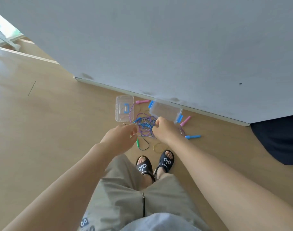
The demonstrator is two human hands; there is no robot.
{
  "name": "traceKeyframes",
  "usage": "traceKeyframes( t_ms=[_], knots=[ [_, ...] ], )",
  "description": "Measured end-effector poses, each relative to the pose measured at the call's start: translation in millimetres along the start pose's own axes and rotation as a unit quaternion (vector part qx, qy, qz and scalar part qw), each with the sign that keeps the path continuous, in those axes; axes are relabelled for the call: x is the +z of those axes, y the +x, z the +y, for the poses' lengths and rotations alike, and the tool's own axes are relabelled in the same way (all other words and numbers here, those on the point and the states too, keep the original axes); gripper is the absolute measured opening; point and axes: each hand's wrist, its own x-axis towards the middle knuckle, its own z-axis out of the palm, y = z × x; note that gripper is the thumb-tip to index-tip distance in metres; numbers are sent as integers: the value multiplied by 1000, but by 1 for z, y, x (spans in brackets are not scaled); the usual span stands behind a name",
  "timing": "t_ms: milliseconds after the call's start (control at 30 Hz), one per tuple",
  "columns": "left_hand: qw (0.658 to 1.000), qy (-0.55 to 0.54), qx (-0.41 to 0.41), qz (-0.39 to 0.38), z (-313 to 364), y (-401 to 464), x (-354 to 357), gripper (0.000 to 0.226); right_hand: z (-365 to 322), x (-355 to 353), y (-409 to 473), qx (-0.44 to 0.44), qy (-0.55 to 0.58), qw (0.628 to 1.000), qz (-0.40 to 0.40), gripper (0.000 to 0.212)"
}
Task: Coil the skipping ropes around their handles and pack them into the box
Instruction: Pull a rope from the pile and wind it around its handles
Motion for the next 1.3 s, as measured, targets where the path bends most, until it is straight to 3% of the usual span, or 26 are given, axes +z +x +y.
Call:
traceKeyframes(
  t_ms=[200,367,567,667,900,1067,1167,1300],
  knots=[
    [999,20,15,-31,-39,59,-20,18,-3,17,55,38,67,997,19,41],
    [994,56,44,-84,-88,151,13,28,16,70,127,104,120,987,38,33],
    [979,79,104,-153,-160,305,121,41,48,188,269,189,166,967,26,42],
    [975,92,132,-152,-196,363,184,41,77,253,337,216,181,959,16,48],
    [964,121,118,-207,-275,458,324,46,156,364,466,249,193,949,-20,68],
    [964,145,118,-187,-292,509,390,36,198,418,524,229,193,954,0,74],
    [969,129,121,-171,-290,524,412,34,212,441,543,204,175,962,38,66],
    [970,131,130,-158,-289,522,423,36,220,448,549,154,67,977,128,17]
  ],
)
